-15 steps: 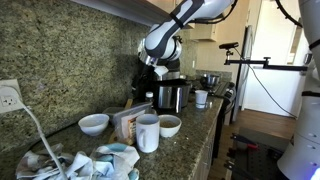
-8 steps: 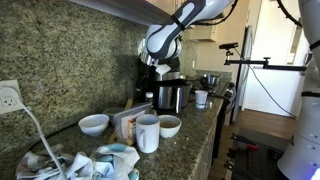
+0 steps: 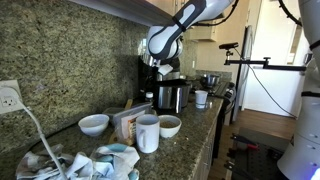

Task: Open the air fryer, then pick the bottle and put it in

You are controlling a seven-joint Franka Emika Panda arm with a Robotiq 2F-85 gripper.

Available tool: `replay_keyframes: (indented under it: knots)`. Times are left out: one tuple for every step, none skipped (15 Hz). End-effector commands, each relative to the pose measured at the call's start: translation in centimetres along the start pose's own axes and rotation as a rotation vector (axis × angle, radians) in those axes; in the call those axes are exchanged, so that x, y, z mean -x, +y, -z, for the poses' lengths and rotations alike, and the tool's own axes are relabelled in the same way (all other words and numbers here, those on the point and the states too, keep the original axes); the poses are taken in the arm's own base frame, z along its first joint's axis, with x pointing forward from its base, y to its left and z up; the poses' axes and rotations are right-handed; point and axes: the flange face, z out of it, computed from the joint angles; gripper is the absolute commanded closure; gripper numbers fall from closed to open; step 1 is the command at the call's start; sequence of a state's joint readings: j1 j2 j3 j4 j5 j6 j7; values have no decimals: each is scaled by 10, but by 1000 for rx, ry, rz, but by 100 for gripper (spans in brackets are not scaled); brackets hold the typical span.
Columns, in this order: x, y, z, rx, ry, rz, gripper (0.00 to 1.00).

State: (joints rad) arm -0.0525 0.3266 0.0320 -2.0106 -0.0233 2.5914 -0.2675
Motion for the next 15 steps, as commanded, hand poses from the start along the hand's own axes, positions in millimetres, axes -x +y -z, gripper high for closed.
replay_keyframes:
  knots:
    - [3,0,6,10,-55,-18,0]
    - [4,0,6,7,-65,-19,0]
    - [5,0,4,3,-73,-20,0]
    - [6,0,4,2,-80,-19,0]
    - [7,1,3,0,-83,-19,0]
    - [7,0,3,-1,-87,-16,0]
    - [6,1,2,1,-86,-12,0]
    - [6,1,2,-1,-87,-11,0]
    - [6,1,2,-2,-90,-14,0]
    - [7,2,2,-2,-91,-14,0]
    - [6,2,1,-6,-91,-14,0]
    - [6,1,1,-10,-91,-10,0]
    - [5,1,1,-13,-91,-10,0]
    - [5,0,1,-18,-89,-10,0]
    - [6,-1,-4,-17,-67,0,0]
